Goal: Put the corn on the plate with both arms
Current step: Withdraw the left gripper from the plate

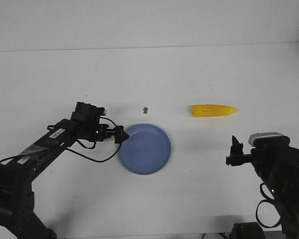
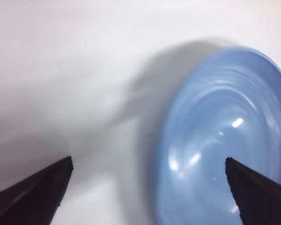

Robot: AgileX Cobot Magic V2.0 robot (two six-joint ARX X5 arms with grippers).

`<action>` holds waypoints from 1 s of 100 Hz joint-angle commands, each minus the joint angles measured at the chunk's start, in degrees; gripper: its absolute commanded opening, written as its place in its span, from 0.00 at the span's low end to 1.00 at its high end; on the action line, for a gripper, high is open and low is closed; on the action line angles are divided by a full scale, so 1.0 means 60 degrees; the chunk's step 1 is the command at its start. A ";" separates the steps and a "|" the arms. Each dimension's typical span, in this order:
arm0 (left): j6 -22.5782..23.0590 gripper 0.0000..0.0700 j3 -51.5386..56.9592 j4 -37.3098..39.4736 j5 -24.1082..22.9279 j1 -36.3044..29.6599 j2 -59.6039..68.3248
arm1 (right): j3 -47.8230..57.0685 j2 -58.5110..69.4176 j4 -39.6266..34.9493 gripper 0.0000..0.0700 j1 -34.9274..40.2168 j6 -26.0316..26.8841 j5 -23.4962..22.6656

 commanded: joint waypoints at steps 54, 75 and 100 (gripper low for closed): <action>0.3260 1.00 -0.0080 -0.0550 -0.1800 0.1541 -0.3694 | 0.0164 0.0047 0.0331 0.74 0.0011 0.0124 -0.0007; 0.3843 1.00 -0.0080 -0.1020 -0.2900 0.1570 -0.4353 | 0.0164 0.0047 0.0448 0.74 0.0011 0.0127 -0.0007; 0.3829 1.00 -0.0080 -0.1038 -0.3075 0.1566 -0.4382 | 0.0164 0.0186 0.1045 0.74 0.0011 -0.0237 -0.0033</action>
